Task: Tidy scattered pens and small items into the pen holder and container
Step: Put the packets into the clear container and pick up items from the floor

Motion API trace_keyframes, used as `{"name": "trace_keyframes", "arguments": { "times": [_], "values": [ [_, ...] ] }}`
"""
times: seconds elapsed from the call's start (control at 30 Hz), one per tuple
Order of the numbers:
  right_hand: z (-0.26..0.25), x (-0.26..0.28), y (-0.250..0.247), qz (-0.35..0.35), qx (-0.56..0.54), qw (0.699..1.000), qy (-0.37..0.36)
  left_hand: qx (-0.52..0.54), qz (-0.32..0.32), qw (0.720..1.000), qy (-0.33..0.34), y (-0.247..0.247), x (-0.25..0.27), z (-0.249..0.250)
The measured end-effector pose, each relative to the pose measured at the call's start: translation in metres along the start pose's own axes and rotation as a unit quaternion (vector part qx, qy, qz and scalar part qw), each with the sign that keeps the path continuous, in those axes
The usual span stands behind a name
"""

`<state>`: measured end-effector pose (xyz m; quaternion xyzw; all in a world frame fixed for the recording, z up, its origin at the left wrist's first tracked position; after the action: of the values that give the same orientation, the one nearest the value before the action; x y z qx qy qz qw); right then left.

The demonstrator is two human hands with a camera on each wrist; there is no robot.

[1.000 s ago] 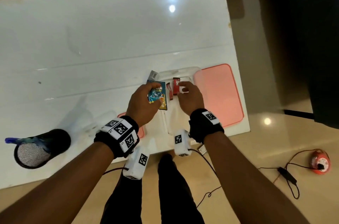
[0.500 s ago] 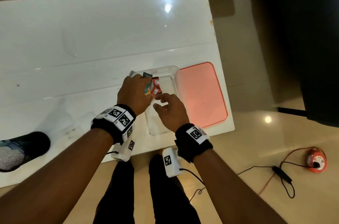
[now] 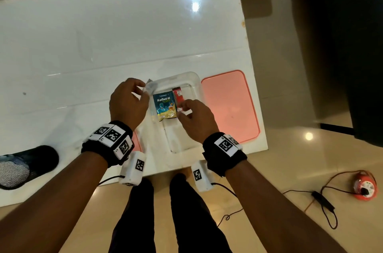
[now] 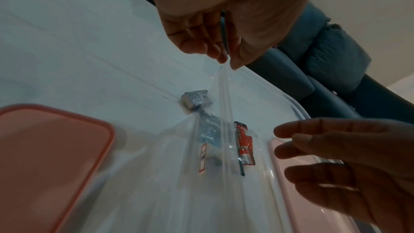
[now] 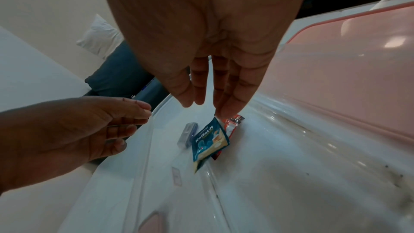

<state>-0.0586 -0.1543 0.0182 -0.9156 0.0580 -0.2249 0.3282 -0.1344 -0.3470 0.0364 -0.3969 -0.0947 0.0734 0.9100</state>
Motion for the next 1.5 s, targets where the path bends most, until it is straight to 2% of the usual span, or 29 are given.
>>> {"name": "trace_keyframes", "arguments": {
  "times": [0.07,0.13,0.23,0.33,0.43,0.53,0.67,0.73,0.77,0.87,0.93,0.97,1.03,1.1,1.17,1.27,1.37,1.5],
  "values": [
    [0.001,0.002,0.007,-0.007,0.002,1.000,-0.003,0.008,0.001,1.000,-0.021,0.003,-0.006,-0.008],
    [0.001,0.004,0.018,-0.022,0.009,1.000,-0.013,0.024,-0.027,0.999,-0.030,0.013,-0.013,-0.014],
    [0.000,0.006,0.041,-0.076,0.046,0.996,-0.029,0.036,-0.055,0.998,-0.017,0.025,-0.027,-0.018],
    [0.002,0.005,0.055,-0.111,0.109,0.987,-0.038,-0.006,-0.093,0.996,-0.008,0.036,-0.044,-0.027],
    [0.005,0.003,0.062,-0.118,0.153,0.980,-0.050,-0.096,-0.181,0.977,0.054,0.051,-0.049,-0.029],
    [0.006,0.003,0.066,-0.123,0.178,0.974,-0.071,-0.217,-0.242,0.938,0.122,0.063,-0.048,-0.029],
    [0.007,0.005,0.065,-0.137,0.160,0.975,-0.076,-0.299,-0.210,0.908,0.203,0.060,-0.050,-0.019],
    [0.006,0.006,0.059,-0.124,0.124,0.982,-0.071,-0.292,-0.192,0.914,0.206,0.052,-0.052,-0.017],
    [0.004,0.007,0.054,-0.112,0.104,0.986,-0.069,-0.270,-0.174,0.928,0.189,0.045,-0.054,-0.020],
    [-0.004,0.007,0.032,-0.054,0.046,0.995,-0.076,-0.142,-0.075,0.984,0.074,0.010,-0.063,-0.030],
    [-0.011,0.005,0.010,0.011,0.009,0.996,-0.086,-0.057,-0.014,0.998,-0.001,-0.013,-0.063,-0.033],
    [-0.015,0.004,-0.003,0.053,-0.006,0.994,-0.094,-0.027,0.009,1.000,-0.012,-0.023,-0.060,-0.029],
    [-0.017,0.003,-0.029,0.130,-0.015,0.987,-0.097,-0.001,0.031,0.999,0.034,-0.036,-0.046,-0.005],
    [-0.010,-0.001,-0.048,0.176,-0.006,0.982,-0.070,-0.014,0.011,0.992,0.122,-0.031,-0.024,0.025],
    [0.005,-0.007,-0.061,0.199,0.013,0.980,-0.023,-0.054,-0.051,0.981,0.182,-0.007,-0.002,0.048],
    [0.030,-0.014,-0.065,0.173,0.053,0.982,0.047,-0.127,-0.135,0.949,0.255,0.041,0.026,0.067],
    [0.043,-0.016,-0.061,0.134,0.052,0.987,0.075,-0.193,-0.180,0.928,0.264,0.078,0.034,0.069],
    [0.044,-0.015,-0.056,0.126,0.033,0.990,0.057,-0.237,-0.188,0.921,0.243,0.102,0.026,0.071]
  ]
}}
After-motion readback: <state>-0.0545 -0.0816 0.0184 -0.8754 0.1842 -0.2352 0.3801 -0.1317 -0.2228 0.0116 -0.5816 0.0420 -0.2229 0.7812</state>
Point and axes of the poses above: each hand's wrist, its own x-axis away from the middle knuckle, its own y-axis out of the palm, z = x × y, the point moved 7 cm from there along -x, towards the middle knuckle, and after that the axes turned 12 degrees about z, right-handed, at the moved point
